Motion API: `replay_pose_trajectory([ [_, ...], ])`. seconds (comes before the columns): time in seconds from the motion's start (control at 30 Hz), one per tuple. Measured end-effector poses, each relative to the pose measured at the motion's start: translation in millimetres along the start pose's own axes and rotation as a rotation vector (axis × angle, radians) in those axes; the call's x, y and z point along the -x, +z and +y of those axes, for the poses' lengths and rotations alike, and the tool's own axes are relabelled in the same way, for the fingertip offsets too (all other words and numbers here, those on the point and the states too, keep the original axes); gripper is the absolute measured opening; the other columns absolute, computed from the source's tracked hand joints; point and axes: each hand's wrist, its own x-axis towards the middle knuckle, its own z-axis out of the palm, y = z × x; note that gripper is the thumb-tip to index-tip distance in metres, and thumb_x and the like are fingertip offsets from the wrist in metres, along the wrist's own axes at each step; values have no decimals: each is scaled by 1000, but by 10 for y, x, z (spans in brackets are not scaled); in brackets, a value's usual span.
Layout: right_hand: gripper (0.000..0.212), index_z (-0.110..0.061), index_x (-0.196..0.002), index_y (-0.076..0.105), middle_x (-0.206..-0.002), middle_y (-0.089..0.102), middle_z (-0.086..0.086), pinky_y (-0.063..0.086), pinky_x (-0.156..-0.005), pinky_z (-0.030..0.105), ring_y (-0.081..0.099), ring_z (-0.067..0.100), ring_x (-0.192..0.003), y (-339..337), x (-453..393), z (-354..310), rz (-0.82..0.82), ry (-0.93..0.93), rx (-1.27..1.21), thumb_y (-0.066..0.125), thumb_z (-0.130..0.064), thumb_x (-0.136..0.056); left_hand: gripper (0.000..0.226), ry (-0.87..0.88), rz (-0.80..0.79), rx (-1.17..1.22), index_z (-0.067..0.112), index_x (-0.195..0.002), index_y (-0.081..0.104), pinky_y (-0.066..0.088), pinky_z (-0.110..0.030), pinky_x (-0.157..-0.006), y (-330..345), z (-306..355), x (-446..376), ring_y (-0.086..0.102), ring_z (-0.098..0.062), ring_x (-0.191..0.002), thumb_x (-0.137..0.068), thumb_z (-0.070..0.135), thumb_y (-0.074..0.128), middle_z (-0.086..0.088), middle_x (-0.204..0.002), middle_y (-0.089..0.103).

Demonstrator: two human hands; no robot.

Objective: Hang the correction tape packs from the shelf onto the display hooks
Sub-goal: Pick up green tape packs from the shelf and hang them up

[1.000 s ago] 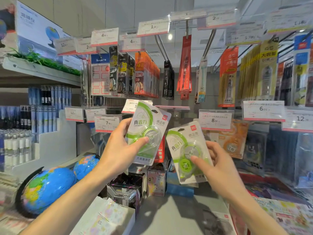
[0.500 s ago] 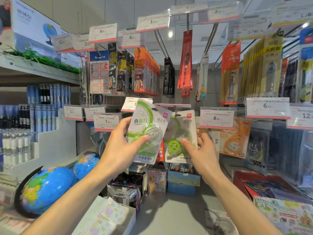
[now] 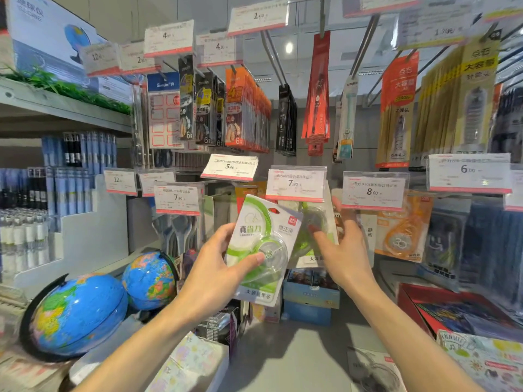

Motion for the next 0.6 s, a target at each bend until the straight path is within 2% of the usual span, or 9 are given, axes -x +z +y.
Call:
replay_pose_trajectory([
  [0.13,23,-24,-93,60,-89,73,-3,54,-61,29,68,8,-76,-3,-74,60,-16,-10,48,70,-44,-96,43,-42,30,8,27,-122,62,59,-24,-87,25,-117,-135,73,-1,-102,-86,16,82,19,-111,77],
  [0.23,59,4,-109,63,-98,77,23,61,-80,52,75,37,-89,48,-140,112,-43,26,102,64,-53,-96,47,-58,35,-11,27,-128,59,57,-34,-97,5,-162,-270,71,-2,-104,-87,23,81,15,-114,76],
  [0.27,64,5,-114,61,-99,77,24,61,-82,53,74,37,-88,73,-169,134,-52,45,127,62,-57,-96,52,-61,38,-13,26,-133,57,54,-35,-101,6,-183,-311,69,-2,-110,-87,27,81,17,-119,74],
  [0.3,68,-2,-129,55,-96,77,17,59,-81,47,74,30,-80,93,-192,152,-63,48,167,58,-61,-96,60,-64,46,-19,25,-140,52,49,-32,-104,9,-208,-344,63,-2,-118,-87,32,81,20,-126,68],
  [0.33,74,-17,-152,38,-95,76,10,57,-80,40,71,22,-71,120,-211,170,-72,36,223,53,-64,-97,70,-72,54,-26,25,-146,46,43,-28,-105,14,-240,-372,56,-2,-125,-86,36,81,24,-129,61],
  [0.4,77,-45,-161,2,-118,74,14,57,-82,40,73,28,-79,183,-256,222,-107,28,323,44,-65,-100,68,-88,59,-20,30,-144,45,38,-20,-99,15,-303,-411,52,0,-125,-86,37,80,32,-121,58],
  [0.47,75,-48,-160,-3,-158,51,11,55,-82,38,74,38,-105,236,-296,267,-105,45,339,41,-64,-101,40,-98,52,-16,30,-119,58,48,-14,-87,12,-372,-441,67,2,-107,-87,32,80,26,-108,72],
  [0.5,74,-48,-160,-3,-165,42,6,50,-79,34,72,38,-111,252,-305,287,-105,50,341,39,-66,-101,34,-98,54,-12,30,-115,61,53,-18,-82,17,-406,-447,71,0,-98,-87,30,81,19,-104,77],
  [0.6,72,-48,-160,1,-156,54,3,48,-77,31,73,35,-108,234,-309,274,-122,77,338,39,-66,-101,30,-100,72,9,28,-112,64,56,-29,-80,23,-461,-443,74,-2,-89,-87,27,81,15,-99,78],
])
